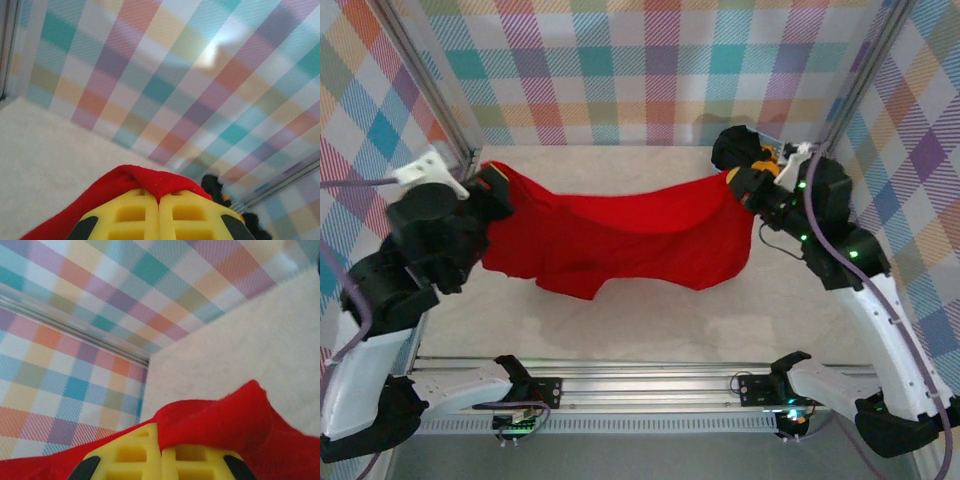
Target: Fold and stack the t-shirts
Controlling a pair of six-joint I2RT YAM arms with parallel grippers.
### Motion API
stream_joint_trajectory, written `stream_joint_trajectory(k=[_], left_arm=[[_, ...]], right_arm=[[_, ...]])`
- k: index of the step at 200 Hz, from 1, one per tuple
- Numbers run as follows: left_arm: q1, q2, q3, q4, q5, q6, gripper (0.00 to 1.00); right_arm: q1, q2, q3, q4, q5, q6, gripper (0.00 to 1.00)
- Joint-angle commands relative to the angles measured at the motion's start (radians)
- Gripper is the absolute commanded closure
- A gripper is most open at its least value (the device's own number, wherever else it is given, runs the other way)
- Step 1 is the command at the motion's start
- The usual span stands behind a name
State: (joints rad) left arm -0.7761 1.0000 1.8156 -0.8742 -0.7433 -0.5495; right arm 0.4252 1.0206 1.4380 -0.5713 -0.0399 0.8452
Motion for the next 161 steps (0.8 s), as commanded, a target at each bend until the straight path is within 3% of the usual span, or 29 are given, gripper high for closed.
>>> stream_joint_trajectory(k=[1,22,42,70,101,135,151,154,161], left_arm=[[0.007,0.015,0.123,0.161,-0.057,0.186,1.0],[0.006,0.108,0.26,0.201,-0.062,0.288,1.0],[0.039,0.287,0.409,0.153,-0.07,0.333,1.0],[0.33,0.548,0.559,0.013,0.188,0.158,1.0],[0.554,0.834,0.695,0.036,0.456,0.049,1.0],[0.662,1.063,0.722,0.15,0.611,-0.003,1.0],[0.693,1.202,0.813,0.128,0.667,-0.021,1.0],[0.701,1.221,0.824,0.121,0.673,-0.028,0.96],[0.714,1.258,0.854,0.093,0.68,-0.044,0.77]], right_arm=[[0.001,-0.01,0.127,-0.015,0.025,-0.098,1.0],[-0.001,0.043,0.22,-0.002,0.025,-0.112,1.0],[-0.009,0.153,0.282,0.008,0.014,-0.129,1.0],[-0.045,0.329,0.313,0.1,-0.024,-0.11,1.0],[-0.1,0.58,0.46,0.111,-0.055,-0.087,1.0],[-0.137,0.889,0.649,-0.021,-0.067,-0.057,1.0],[-0.158,1.023,0.698,-0.063,-0.092,-0.046,0.88],[-0.161,1.034,0.701,-0.065,-0.096,-0.046,0.87],[-0.167,1.067,0.705,-0.072,-0.111,-0.048,0.79]])
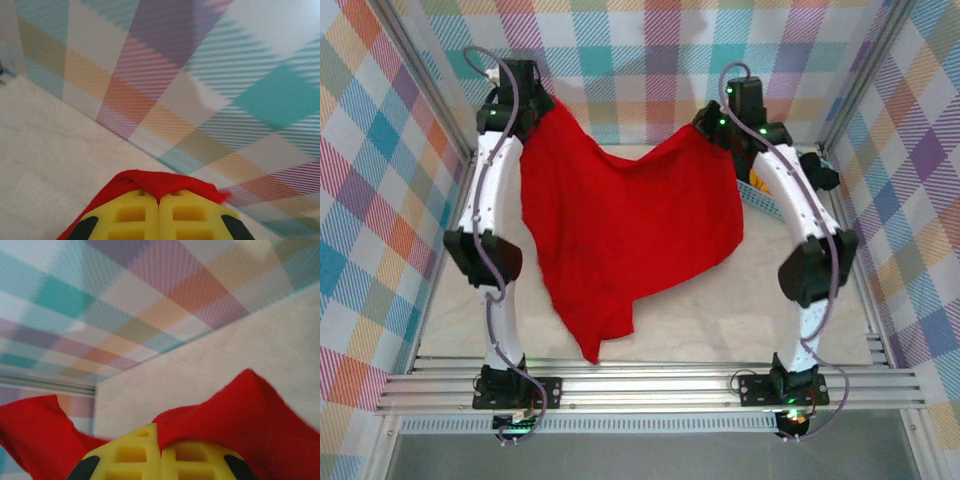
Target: Fold and stack the t-shirts
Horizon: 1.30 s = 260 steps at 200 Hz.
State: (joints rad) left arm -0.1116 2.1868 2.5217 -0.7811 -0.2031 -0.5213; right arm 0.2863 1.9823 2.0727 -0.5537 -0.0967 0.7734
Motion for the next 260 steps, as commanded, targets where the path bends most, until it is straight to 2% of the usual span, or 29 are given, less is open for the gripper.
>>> stream_joint_trajectory(k=[1,25,35,51,65,84,97,110,132,154,181,214,234,260], left_arm=[[0.051,0.076,0.153,-0.004,0.142,-0.073,0.74],[0.048,0.066,0.15,-0.109,0.139,-0.06,0.38],[0.022,0.026,0.123,-0.168,0.111,-0.045,0.34],[-0.041,-0.099,-0.052,-0.229,0.093,-0.051,0.34],[-0.096,-0.266,-0.377,-0.196,0.101,-0.116,0.36],[-0.114,-0.486,-0.873,-0.025,0.202,-0.269,0.38],[-0.124,-0.576,-1.111,0.093,0.278,-0.365,0.42],[-0.163,-0.622,-1.246,0.149,0.323,-0.415,0.46],[-0.251,-0.667,-1.395,0.122,0.296,-0.482,0.51],[-0.263,-0.692,-1.561,0.185,0.289,-0.554,0.49],[-0.216,-0.608,-1.575,0.204,0.248,-0.549,0.49],[0.008,-0.609,-1.725,0.273,0.328,-0.607,0.53],[0.154,-0.64,-1.748,0.243,0.329,-0.52,0.54],[0.28,-0.598,-1.683,0.194,0.375,-0.38,0.54]], right_arm=[[-0.029,0.109,0.069,-0.09,-0.056,0.023,0.78],[-0.024,0.103,0.007,-0.095,-0.084,-0.017,0.57],[-0.017,0.048,-0.077,-0.073,-0.076,-0.035,0.53],[-0.005,-0.068,-0.246,-0.028,-0.065,-0.051,0.5],[-0.001,-0.171,-0.397,-0.013,-0.058,-0.051,0.5],[0.008,-0.298,-0.605,0.028,-0.041,-0.06,0.48],[0.015,-0.351,-0.709,0.037,-0.032,-0.072,0.51],[0.02,-0.382,-0.795,0.045,-0.03,-0.081,0.53],[0.017,-0.398,-0.907,0.055,-0.013,-0.099,0.57],[0.016,-0.392,-0.955,0.074,-0.013,-0.113,0.58],[0.017,-0.325,-0.948,0.093,-0.033,-0.105,0.6],[0.017,-0.21,-0.884,0.069,-0.029,-0.125,0.61],[0.026,-0.165,-0.876,0.07,-0.03,-0.132,0.62],[0.075,-0.112,-0.89,0.055,-0.026,-0.106,0.64]])
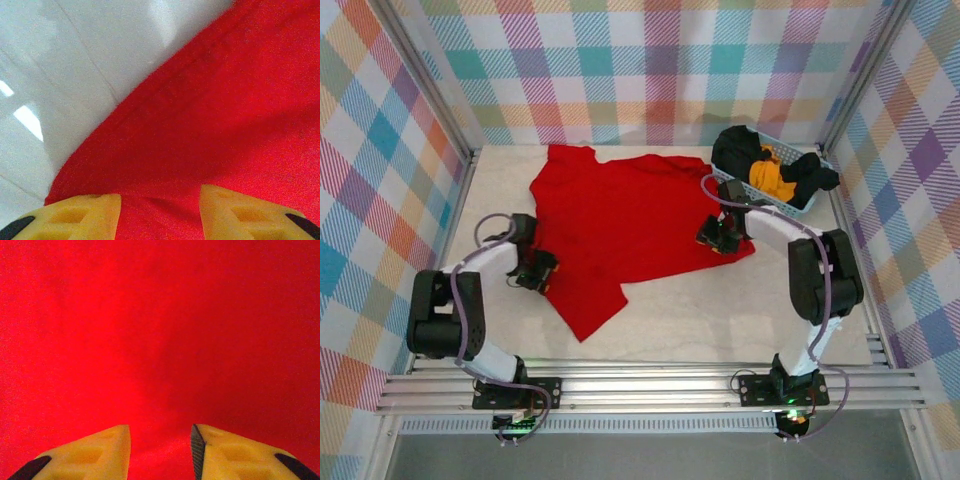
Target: Fold and stack the t-shirts
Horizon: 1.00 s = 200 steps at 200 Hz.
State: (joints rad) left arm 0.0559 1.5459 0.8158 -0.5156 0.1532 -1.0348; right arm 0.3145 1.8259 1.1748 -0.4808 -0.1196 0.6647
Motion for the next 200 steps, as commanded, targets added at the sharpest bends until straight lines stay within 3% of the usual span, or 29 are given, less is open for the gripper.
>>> stream_joint_trajectory(k=[1,25,60,81,98,128,150,178,200], left_arm=[[0.114,0.046,0.025,-0.073,0.02,0.139,0.54],[0.177,0.088,0.116,-0.093,-0.02,0.256,0.52],[0.152,0.085,0.23,-0.153,-0.104,0.404,0.49],[0.109,-0.054,0.204,-0.208,-0.168,0.35,0.43],[0.064,-0.115,0.198,-0.206,-0.154,0.303,0.43],[-0.074,-0.026,0.267,-0.158,-0.071,0.238,0.45],[-0.144,0.078,0.323,-0.142,-0.075,0.198,0.47],[-0.126,0.195,0.327,-0.11,-0.043,0.162,0.49],[-0.054,0.196,0.261,-0.096,-0.063,0.132,0.49]], right_arm=[[0.051,0.044,0.006,-0.018,-0.004,0.006,0.64],[0.131,-0.002,-0.075,0.0,-0.008,0.091,0.64],[0.154,-0.105,-0.169,0.023,0.021,0.135,0.63],[0.14,-0.135,-0.145,-0.023,0.025,0.102,0.63],[0.14,-0.155,-0.112,-0.033,0.05,0.068,0.63],[0.131,-0.11,-0.012,-0.019,0.107,0.013,0.63],[0.13,-0.017,0.085,-0.002,0.095,-0.014,0.65],[0.131,0.101,0.171,-0.014,0.064,-0.013,0.69],[0.143,0.154,0.173,-0.008,0.023,0.017,0.69]])
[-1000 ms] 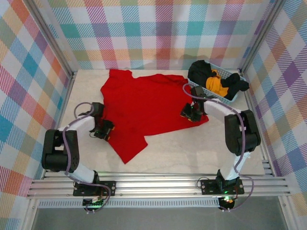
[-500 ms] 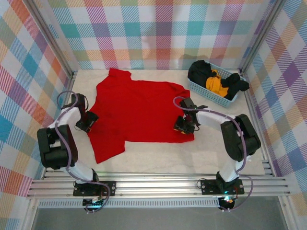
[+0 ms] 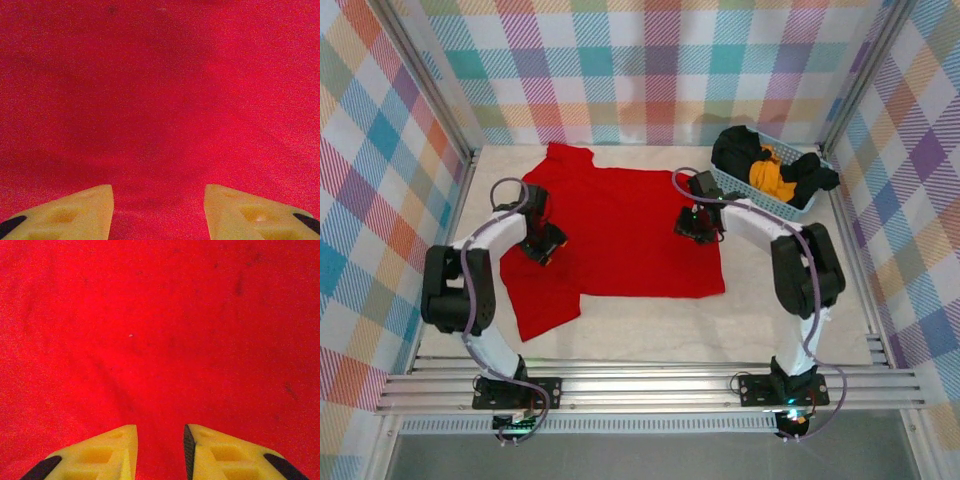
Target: Fold and stack the t-shirts
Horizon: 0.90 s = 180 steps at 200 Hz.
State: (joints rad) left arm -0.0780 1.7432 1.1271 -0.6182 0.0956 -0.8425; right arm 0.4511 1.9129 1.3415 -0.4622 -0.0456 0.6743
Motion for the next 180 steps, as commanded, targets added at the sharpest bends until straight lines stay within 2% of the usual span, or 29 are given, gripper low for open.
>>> stream_joint_trajectory(k=[1,36,72,82,101,106,135,154,180], left_arm=[[0.084,-0.003,-0.055,0.008,-0.005,-0.063,0.49],[0.232,-0.038,-0.142,0.001,-0.001,-0.038,0.49],[0.362,-0.061,-0.192,0.01,0.011,0.003,0.48],[0.392,-0.046,-0.182,0.031,0.048,0.029,0.48],[0.374,-0.027,-0.129,0.046,0.119,0.07,0.49],[0.335,-0.031,-0.114,0.044,0.12,0.082,0.49],[0.23,-0.112,-0.039,-0.028,0.033,0.095,0.47],[0.169,-0.193,-0.027,-0.046,-0.048,0.068,0.46],[0.063,-0.22,-0.003,-0.031,-0.043,0.045,0.46]], right_arm=[[0.007,0.069,0.005,-0.024,-0.053,0.009,0.69],[0.1,0.127,0.029,-0.054,-0.111,0.01,0.69],[0.207,0.073,-0.031,-0.033,-0.117,0.101,0.68],[0.219,0.048,-0.046,-0.033,-0.097,0.114,0.67],[0.195,-0.001,-0.044,-0.04,-0.038,0.094,0.65],[0.18,-0.016,-0.039,-0.04,-0.022,0.083,0.65],[0.056,-0.062,-0.001,-0.003,0.005,0.056,0.63],[-0.03,-0.056,-0.004,0.075,0.001,0.099,0.56],[-0.105,0.019,0.039,0.156,-0.077,0.21,0.45]])
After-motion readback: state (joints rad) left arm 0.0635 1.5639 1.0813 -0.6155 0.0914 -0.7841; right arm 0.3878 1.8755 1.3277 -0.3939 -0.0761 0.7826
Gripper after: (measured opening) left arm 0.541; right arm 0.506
